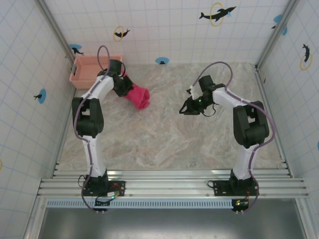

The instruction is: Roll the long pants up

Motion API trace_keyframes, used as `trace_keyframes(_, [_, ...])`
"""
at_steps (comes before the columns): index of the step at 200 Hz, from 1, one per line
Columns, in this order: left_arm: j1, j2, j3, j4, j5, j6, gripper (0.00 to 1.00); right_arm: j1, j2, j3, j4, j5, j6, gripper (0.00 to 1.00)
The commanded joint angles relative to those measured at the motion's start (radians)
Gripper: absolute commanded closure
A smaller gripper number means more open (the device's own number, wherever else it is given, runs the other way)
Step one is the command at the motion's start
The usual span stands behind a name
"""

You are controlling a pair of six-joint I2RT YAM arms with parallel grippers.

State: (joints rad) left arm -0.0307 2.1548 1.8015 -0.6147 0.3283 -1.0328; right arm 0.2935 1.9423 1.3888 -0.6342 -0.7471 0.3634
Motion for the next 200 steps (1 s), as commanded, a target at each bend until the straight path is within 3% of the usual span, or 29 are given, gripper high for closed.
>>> trace_keyframes(1, [-0.011, -0.061, 0.007, 0.168, 0.145, -0.064, 1.00, 0.017, 0.029, 0.041, -0.013, 0.017, 0.020, 0.63])
trace_keyframes(32, [-0.023, 0.000, 0.155, 0.225, 0.343, -0.125, 1.00, 0.037, 0.045, 0.046, -0.017, 0.022, 0.030, 0.63])
trace_keyframes(57, [-0.026, -0.006, 0.235, 0.292, 0.352, -0.171, 1.00, 0.054, 0.055, 0.048, -0.018, 0.036, 0.046, 0.63])
trace_keyframes(82, [0.002, -0.008, 0.274, 0.452, 0.310, -0.278, 1.00, 0.075, 0.064, 0.055, -0.019, 0.045, 0.063, 0.64])
trace_keyframes(134, [0.110, 0.097, 0.525, 0.552, 0.125, -0.305, 1.00, 0.123, 0.080, 0.094, -0.031, 0.049, 0.075, 0.64])
trace_keyframes(190, [0.241, 0.078, 0.466, 0.582, -0.034, -0.232, 1.00, 0.164, 0.114, 0.165, -0.068, 0.046, 0.082, 0.65])
trace_keyframes(200, [0.243, 0.085, 0.474, 0.571, -0.050, -0.160, 1.00, 0.170, 0.123, 0.181, -0.074, 0.043, 0.084, 0.65])
